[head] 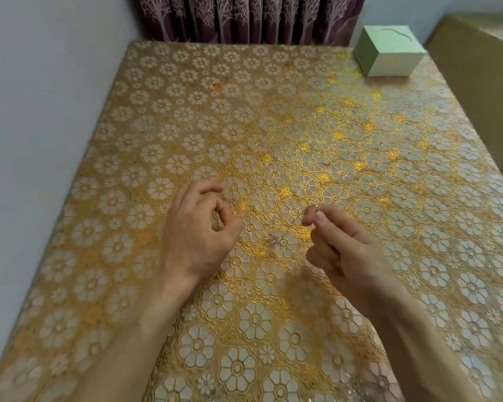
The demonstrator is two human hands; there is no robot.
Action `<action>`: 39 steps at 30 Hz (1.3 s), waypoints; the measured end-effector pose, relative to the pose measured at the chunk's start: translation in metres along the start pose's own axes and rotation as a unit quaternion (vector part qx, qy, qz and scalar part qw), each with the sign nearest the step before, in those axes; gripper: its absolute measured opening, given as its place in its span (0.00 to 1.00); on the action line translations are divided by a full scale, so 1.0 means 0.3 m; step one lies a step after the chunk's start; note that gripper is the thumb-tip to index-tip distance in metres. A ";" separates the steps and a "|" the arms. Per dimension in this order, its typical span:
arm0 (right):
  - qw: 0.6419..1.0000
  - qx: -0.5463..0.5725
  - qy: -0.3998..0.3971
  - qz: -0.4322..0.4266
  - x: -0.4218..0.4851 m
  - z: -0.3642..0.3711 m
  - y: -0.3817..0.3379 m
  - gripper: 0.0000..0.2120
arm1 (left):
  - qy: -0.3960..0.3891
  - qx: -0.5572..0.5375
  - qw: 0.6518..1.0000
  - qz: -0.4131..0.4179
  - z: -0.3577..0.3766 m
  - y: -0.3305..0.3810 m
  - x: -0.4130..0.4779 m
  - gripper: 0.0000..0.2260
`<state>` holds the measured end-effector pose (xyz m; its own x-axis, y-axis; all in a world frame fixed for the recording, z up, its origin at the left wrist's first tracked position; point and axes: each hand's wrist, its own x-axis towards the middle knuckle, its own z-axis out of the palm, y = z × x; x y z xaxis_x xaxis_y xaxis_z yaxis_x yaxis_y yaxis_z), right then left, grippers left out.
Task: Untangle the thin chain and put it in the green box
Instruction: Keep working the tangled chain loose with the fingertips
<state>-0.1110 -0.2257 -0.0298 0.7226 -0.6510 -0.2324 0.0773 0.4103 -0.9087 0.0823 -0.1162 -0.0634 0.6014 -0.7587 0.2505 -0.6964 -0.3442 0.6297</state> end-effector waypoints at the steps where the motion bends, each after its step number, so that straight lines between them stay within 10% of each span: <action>1: 1.000 0.022 -0.005 -0.004 -0.014 -0.003 -0.002 0.09 | -0.005 0.016 1.000 -0.003 -0.007 -0.004 -0.021 0.11; 10: 0.995 0.081 -0.051 0.002 -0.140 -0.009 0.026 0.09 | -0.010 0.082 0.994 -0.066 -0.068 0.003 -0.139 0.13; 14: 0.995 -0.092 -0.032 -0.022 -0.199 -0.014 0.038 0.13 | 0.000 0.067 0.996 -0.057 -0.098 0.030 -0.188 0.12; 19: 0.903 -0.425 -0.049 -0.043 -0.305 -0.002 0.067 0.10 | -0.022 0.069 0.996 -0.052 -0.130 0.034 -0.345 0.12; 26: 0.777 -0.607 -0.058 -0.156 -0.370 0.020 0.176 0.16 | -0.020 0.101 0.994 -0.048 -0.131 0.008 -0.484 0.11; 39: 0.765 -0.629 0.065 -0.124 -0.213 0.079 0.147 0.14 | 0.007 0.066 0.997 -0.047 -0.123 -0.006 -0.493 0.10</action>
<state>-0.1375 -0.1509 -0.0470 0.7129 -0.7000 0.0432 -0.5791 -0.6223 -0.5268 0.0090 0.0171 -0.0743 0.6714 -0.7123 0.2046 -0.6809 -0.4839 0.5497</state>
